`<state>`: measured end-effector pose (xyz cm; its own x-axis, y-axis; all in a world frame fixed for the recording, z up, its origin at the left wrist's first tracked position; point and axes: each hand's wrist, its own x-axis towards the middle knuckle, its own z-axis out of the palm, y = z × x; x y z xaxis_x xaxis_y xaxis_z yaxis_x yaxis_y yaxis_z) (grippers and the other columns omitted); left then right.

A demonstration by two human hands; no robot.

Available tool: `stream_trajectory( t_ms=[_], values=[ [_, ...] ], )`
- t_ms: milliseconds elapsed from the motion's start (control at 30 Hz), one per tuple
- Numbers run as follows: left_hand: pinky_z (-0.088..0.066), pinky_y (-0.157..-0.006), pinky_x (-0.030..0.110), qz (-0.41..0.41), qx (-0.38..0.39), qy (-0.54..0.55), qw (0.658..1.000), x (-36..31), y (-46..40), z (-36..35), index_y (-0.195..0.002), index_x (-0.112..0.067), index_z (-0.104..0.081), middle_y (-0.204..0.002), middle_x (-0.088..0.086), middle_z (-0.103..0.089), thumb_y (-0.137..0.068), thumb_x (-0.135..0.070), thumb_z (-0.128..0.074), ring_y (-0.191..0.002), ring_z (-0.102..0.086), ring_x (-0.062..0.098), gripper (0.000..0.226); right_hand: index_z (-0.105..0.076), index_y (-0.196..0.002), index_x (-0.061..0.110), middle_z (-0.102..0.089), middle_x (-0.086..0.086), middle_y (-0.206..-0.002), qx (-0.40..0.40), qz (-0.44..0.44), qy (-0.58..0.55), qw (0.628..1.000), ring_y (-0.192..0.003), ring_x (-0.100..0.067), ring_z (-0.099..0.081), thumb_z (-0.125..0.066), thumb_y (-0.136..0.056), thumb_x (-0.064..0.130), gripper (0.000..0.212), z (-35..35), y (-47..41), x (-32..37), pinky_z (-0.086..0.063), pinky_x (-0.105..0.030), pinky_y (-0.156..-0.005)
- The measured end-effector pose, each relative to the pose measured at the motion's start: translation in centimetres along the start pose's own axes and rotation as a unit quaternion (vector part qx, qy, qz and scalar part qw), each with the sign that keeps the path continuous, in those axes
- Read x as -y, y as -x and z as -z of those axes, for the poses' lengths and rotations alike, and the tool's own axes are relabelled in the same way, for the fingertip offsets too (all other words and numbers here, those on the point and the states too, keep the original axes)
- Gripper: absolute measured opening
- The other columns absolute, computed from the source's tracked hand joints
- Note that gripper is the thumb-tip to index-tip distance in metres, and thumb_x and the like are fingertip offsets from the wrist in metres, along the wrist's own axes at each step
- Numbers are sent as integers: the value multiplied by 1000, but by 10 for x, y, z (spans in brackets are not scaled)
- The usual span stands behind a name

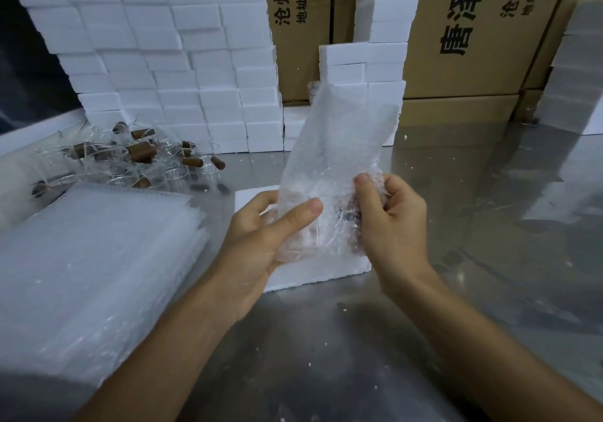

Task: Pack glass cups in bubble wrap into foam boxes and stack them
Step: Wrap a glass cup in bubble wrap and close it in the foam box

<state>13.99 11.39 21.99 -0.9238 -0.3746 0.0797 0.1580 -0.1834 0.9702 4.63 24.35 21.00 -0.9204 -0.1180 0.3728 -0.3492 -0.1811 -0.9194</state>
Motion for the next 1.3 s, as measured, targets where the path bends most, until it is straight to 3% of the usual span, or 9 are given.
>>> stream_trajectory(
  t_ms=[300,533,667,767,867,967,1033,1200,1300],
  values=[
    [-54,-94,48,-21,36,9,999,-1,1,-1,-127,-19,-63,-122,7,-70,-79,-35,-79,-112,-67,26,53,-51,-78,4,-52,0,-50,57,-26,-25,998,-41,-22,-49,-57,-101,24,32,-4,8,2,-44,-36,-37],
    [-52,-96,47,-1,-127,27,991,-7,-2,-2,-118,-23,-68,-111,-2,-74,-84,-47,-70,-105,-70,21,42,-52,-86,-5,-45,-14,-62,101,-48,-25,993,-55,-28,-40,-57,-101,31,40,-9,13,1,-41,-59,-45],
    [-57,-86,43,6,-134,41,990,-8,0,-4,-111,-20,-71,-104,0,-76,-90,-41,-67,-96,-73,20,30,-68,-85,8,-56,-34,-70,107,-43,2,993,-55,-26,-51,-50,-103,37,39,-8,10,1,-47,-36,-47],
    [-55,-92,46,21,-141,52,988,-9,-1,-2,-112,-19,-71,-105,0,-76,-89,-40,-68,-98,-73,20,32,-65,-88,5,-60,-14,-71,99,-37,31,994,-62,-21,-57,-48,-104,36,39,-5,8,-2,-47,-32,-52],
    [-52,-97,49,33,-148,58,987,-11,-2,1,-113,-21,-71,-107,-1,-76,-86,-41,-71,-103,-71,22,34,-57,-118,23,-62,15,-113,69,73,131,986,-94,-5,-64,-57,-99,31,20,-2,10,0,-53,-30,-76],
    [-53,-95,49,27,-147,55,987,-12,-2,3,-113,-19,-71,-106,2,-76,-88,-40,-70,-100,-72,24,33,-52,-135,12,-49,-2,-141,84,342,243,904,-129,-14,-49,-60,-97,26,42,4,9,4,-43,-31,-103],
    [-54,-93,48,25,-133,57,989,-14,0,2,-116,-19,-70,-107,4,-75,-90,-39,-67,-101,-72,26,33,-50,-140,15,-51,-1,-145,120,390,273,871,-133,-12,-47,-53,-99,36,46,3,10,4,-38,-31,-108],
    [-57,-87,48,21,-73,83,994,-15,3,-5,-122,-13,-66,-112,11,-73,-96,-37,-57,-103,-71,29,37,-46,-144,27,-67,10,-119,207,243,239,917,-96,-1,-67,-39,-101,52,50,3,12,-5,-58,-27,-79],
    [-56,-88,50,23,-63,86,994,-14,4,-7,-120,-10,-66,-112,14,-73,-95,-41,-56,-103,-71,31,41,-59,-87,30,-54,23,-67,190,282,210,916,-61,1,-57,-44,-105,36,24,2,10,-6,-39,-13,-57]
  ],
)
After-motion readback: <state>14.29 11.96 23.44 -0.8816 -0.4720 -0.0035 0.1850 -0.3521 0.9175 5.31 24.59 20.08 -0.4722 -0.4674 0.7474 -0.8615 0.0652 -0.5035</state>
